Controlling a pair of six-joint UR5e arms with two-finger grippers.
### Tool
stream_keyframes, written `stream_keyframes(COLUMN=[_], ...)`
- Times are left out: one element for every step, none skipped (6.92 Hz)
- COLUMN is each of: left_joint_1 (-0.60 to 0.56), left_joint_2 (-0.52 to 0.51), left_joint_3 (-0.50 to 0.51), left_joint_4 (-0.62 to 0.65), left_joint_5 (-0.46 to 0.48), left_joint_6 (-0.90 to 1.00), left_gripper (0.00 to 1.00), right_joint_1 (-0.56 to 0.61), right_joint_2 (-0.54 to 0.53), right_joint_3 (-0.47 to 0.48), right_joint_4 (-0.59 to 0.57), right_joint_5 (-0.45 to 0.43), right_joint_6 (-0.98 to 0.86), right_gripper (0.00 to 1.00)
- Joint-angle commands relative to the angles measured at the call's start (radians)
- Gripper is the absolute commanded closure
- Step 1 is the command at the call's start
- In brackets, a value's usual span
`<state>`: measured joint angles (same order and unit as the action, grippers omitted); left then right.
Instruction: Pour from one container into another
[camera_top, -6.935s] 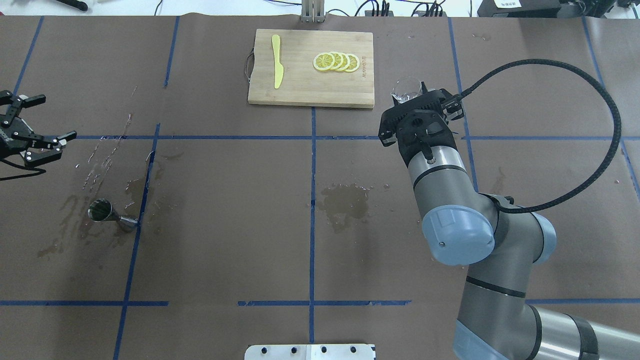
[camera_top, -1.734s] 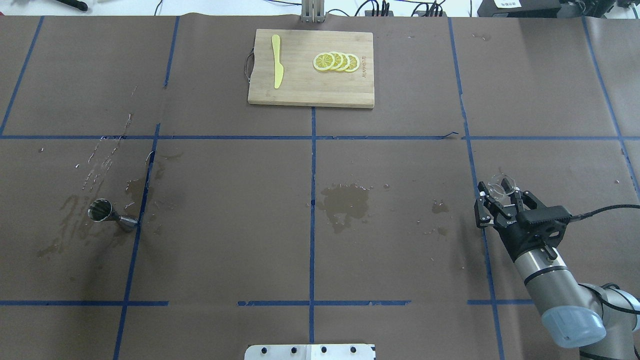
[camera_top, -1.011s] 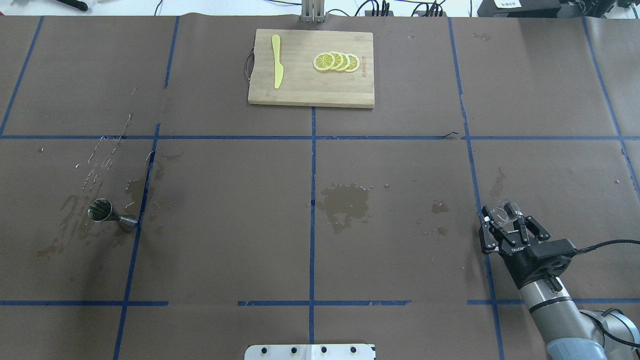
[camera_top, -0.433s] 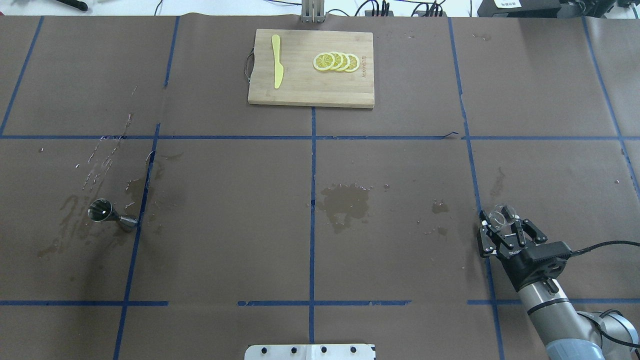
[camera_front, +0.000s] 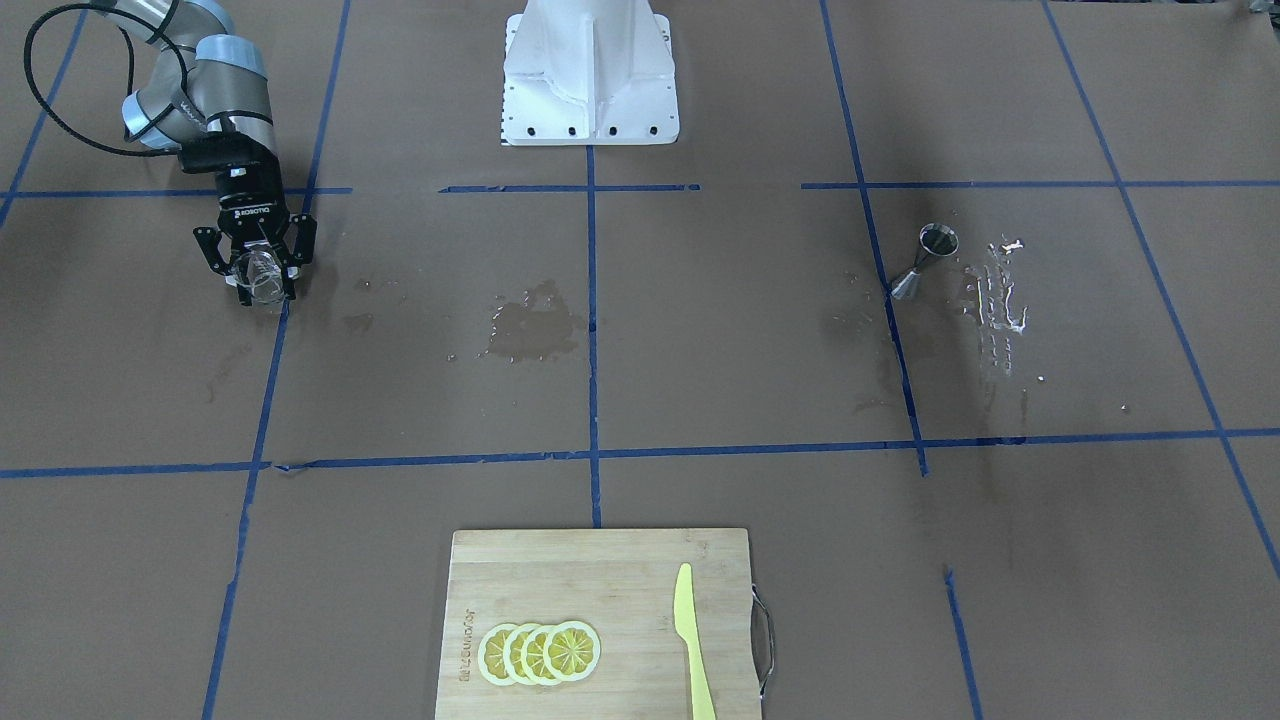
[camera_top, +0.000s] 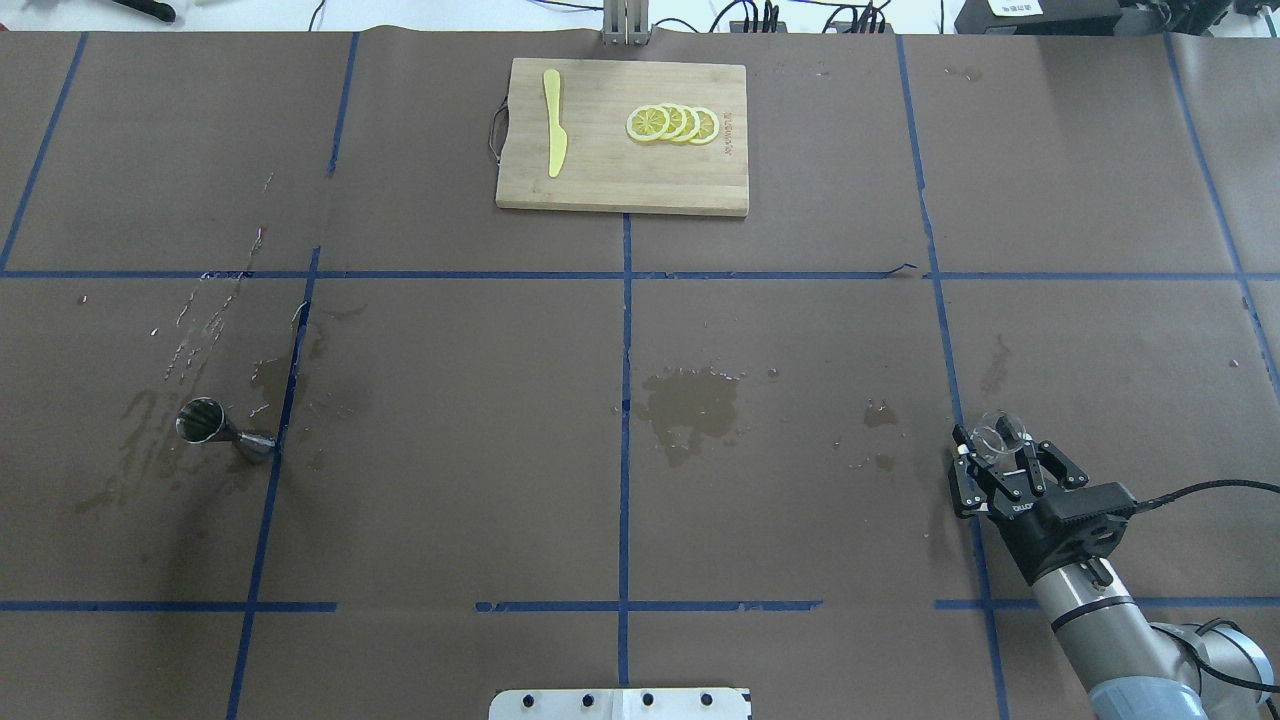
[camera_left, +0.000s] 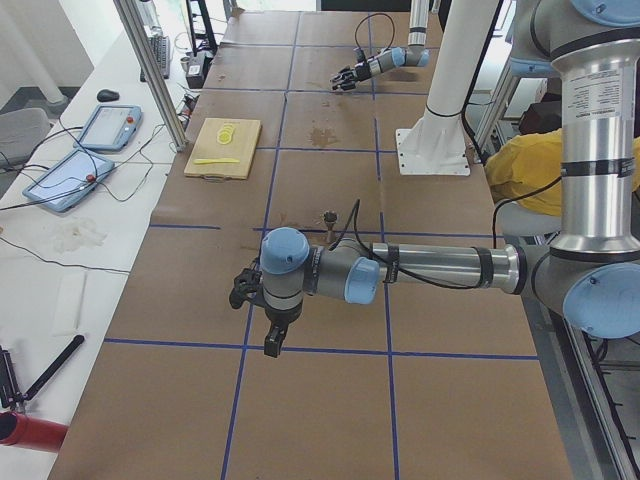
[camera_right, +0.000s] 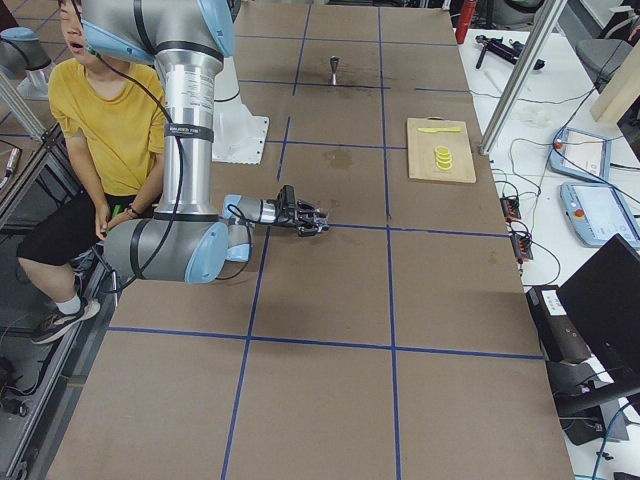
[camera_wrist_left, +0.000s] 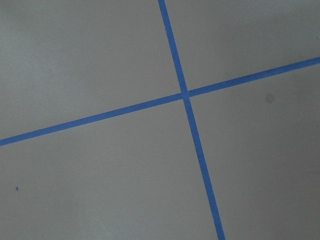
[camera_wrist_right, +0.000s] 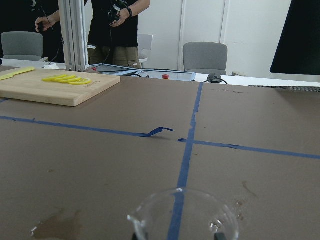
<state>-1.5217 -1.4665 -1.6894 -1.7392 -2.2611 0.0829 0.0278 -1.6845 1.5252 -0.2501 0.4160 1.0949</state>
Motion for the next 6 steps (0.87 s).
stream_keyframes(left_joint_1=[0.0, 0.0, 0.0, 0.0, 0.0, 0.0], left_joint_2=[0.0, 0.0, 0.0, 0.0, 0.0, 0.0], left_joint_3=[0.0, -0.001, -0.001, -0.001, -0.003, -0.003], left_joint_4=[0.001, 0.001, 0.001, 0.001, 0.001, 0.003], left_joint_5=[0.0, 0.0, 0.0, 0.0, 0.002, 0.0], left_joint_6=[0.0, 0.0, 0.0, 0.0, 0.0, 0.0], left_gripper=[0.0, 0.0, 0.0, 0.0, 0.0, 0.0], right_joint_1=[0.003, 0.006, 0.009, 0.017, 0.024, 0.027], right_joint_2=[0.008, 0.011, 0.011, 0.011, 0.011, 0.012], right_joint_3=[0.001, 0.001, 0.003, 0.0, -0.002, -0.011], right_joint_4=[0.0, 0.0, 0.0, -0.001, -0.003, -0.003], right_joint_5=[0.003, 0.003, 0.003, 0.003, 0.003, 0.003], right_joint_6=[0.0, 0.0, 0.0, 0.0, 0.0, 0.0], right_gripper=[0.8, 0.79, 0.79, 0.79, 0.79, 0.79])
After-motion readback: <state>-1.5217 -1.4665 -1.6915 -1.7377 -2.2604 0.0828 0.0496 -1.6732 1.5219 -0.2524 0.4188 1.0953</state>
